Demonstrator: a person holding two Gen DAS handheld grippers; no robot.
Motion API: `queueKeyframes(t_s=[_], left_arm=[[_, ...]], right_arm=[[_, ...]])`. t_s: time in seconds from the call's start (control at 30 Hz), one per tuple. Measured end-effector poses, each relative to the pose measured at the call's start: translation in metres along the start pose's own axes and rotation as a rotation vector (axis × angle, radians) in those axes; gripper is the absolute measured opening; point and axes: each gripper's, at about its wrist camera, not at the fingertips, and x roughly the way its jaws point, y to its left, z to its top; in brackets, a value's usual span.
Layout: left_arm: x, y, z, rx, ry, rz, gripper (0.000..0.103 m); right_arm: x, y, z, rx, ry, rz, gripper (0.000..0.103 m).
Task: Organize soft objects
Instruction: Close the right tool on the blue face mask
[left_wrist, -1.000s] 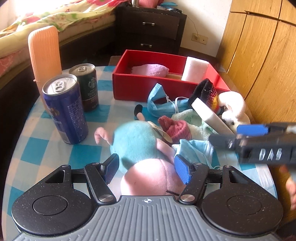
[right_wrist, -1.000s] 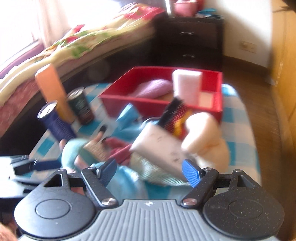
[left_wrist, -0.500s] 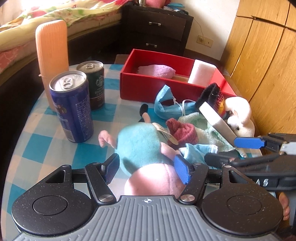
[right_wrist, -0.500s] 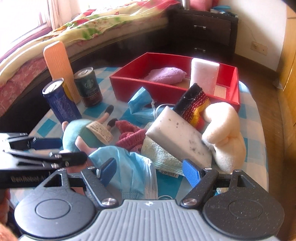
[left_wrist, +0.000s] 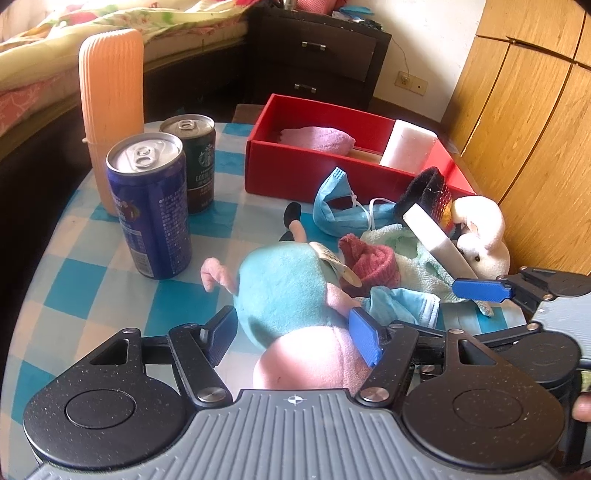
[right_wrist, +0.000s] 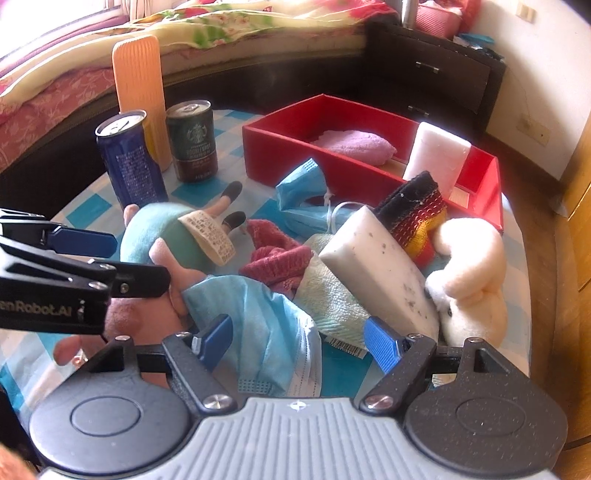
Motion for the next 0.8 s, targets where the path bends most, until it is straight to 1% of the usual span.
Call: queueKeyframes(t_s=[0.1, 0.2, 0.27, 0.3, 0.33, 0.37, 0.4, 0.5, 0.57, 0.7, 0.8], left_arm=[[0.001, 0.000, 0.000, 0.001, 0.003, -0.003, 0.067], [0.001, -0.002, 0.000, 0.012, 0.003, -0.002, 0.067], [0.001, -0.001, 0.001, 0.009, 0.006, -0.003, 0.068], [0.001, -0.001, 0.001, 0.008, 0.007, -0.004, 0.068], [0.001, -0.001, 0.000, 0.007, 0.007, -0.004, 0.068], [0.001, 0.000, 0.000, 0.007, 0.008, -0.004, 0.069], [0.001, 0.000, 0.001, 0.006, 0.008, -0.004, 0.069], [0.001, 0.000, 0.001, 0.003, 0.008, -0.003, 0.069], [0.001, 0.001, 0.001, -0.004, 0.011, -0.003, 0.069], [0.001, 0.002, 0.002, -0.013, 0.015, -0.006, 0.070], [0.001, 0.002, 0.003, -0.028, 0.021, -0.016, 0.070]], right_arm=[[0.006, -0.001, 0.001, 0.014, 0.024, 0.009, 0.057], [0.011, -0.002, 0.002, 0.038, 0.048, 0.027, 0.052], [0.015, -0.002, 0.002, 0.044, 0.075, 0.040, 0.035], [0.017, -0.002, 0.002, 0.048, 0.089, 0.045, 0.030], [0.019, -0.001, 0.001, 0.049, 0.102, 0.052, 0.022], [0.021, 0.001, 0.001, 0.047, 0.111, 0.059, 0.018], [0.021, 0.002, 0.000, 0.043, 0.113, 0.061, 0.018], [0.019, 0.006, 0.001, 0.023, 0.108, 0.063, 0.011], [0.019, 0.006, 0.001, 0.027, 0.113, 0.071, 0.004], [0.017, 0.005, 0.000, 0.026, 0.113, 0.077, 0.000], [0.012, 0.002, -0.001, 0.031, 0.106, 0.082, 0.000]])
